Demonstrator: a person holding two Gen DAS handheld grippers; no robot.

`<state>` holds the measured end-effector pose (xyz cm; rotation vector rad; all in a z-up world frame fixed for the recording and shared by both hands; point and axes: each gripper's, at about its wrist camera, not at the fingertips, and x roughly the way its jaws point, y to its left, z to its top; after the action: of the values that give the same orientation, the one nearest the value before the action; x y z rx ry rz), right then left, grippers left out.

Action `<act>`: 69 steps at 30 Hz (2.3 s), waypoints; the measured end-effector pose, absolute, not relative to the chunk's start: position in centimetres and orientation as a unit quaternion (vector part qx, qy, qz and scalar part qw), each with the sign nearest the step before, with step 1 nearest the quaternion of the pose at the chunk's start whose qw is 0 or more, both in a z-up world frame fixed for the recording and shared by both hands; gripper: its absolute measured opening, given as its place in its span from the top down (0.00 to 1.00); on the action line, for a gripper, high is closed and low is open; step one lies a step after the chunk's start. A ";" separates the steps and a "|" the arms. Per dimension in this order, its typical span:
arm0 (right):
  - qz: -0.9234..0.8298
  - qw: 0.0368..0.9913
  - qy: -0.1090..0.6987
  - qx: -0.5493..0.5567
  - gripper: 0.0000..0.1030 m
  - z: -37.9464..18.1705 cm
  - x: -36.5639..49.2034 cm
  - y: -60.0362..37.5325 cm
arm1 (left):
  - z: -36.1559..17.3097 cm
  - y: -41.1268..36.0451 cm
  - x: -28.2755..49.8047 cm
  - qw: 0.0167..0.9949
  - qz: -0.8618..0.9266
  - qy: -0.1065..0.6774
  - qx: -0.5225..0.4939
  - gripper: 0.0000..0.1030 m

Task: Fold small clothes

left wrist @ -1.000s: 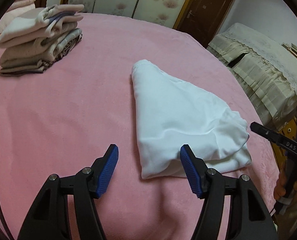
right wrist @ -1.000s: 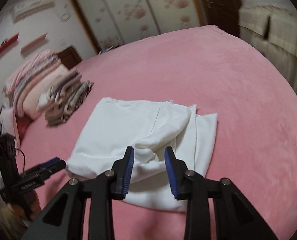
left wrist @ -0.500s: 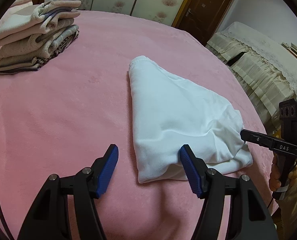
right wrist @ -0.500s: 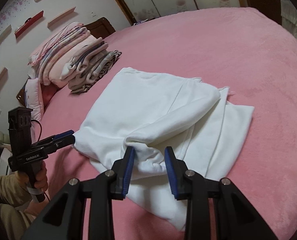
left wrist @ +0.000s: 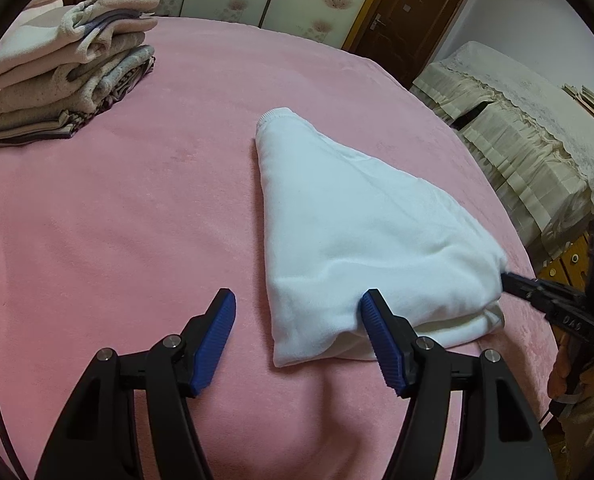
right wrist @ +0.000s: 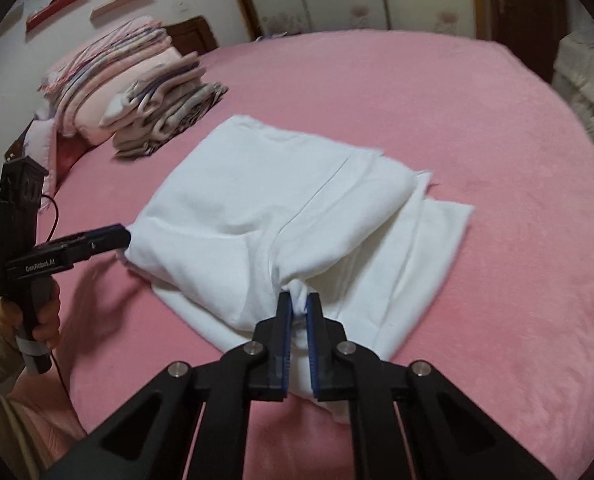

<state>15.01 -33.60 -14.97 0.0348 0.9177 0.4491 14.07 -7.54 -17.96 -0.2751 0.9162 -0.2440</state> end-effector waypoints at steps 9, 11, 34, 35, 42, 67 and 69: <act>0.153 0.870 0.468 0.030 0.94 -16.8 12.9 -34.7 | -18.7 -8.0 14.1 0.866 -0.143 0.466 -0.110 0.31; 0.149 0.873 0.462 0.041 0.94 -16.5 12.5 -34.9 | -18.7 -7.9 13.9 0.867 -0.143 0.466 -0.107 0.31; 0.135 0.884 0.437 0.101 0.59 -15.0 12.0 -35.2 | -18.7 -7.5 13.5 0.864 -0.139 0.471 -0.111 0.31; 0.141 0.882 0.441 0.091 0.59 -15.4 12.5 -34.6 | -18.7 -7.5 13.5 0.864 -0.138 0.471 -0.112 0.31; 0.165 0.868 0.454 0.117 0.80 -17.3 13.8 -34.8 | -18.5 -7.4 13.4 0.864 -0.140 0.470 -0.114 0.31; 0.061 0.917 0.392 0.042 0.67 -11.5 10.5 -32.6 | -13.5 -7.3 14.6 0.882 -0.148 0.443 -0.068 0.31; 0.074 0.919 0.386 0.041 0.73 -11.4 11.6 -31.2 | -12.9 -8.5 15.6 0.885 -0.162 0.433 -0.065 0.31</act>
<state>11.57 -31.19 -11.40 0.0838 0.7937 0.1531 15.56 -8.55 -12.90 -0.1349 0.9000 -0.3375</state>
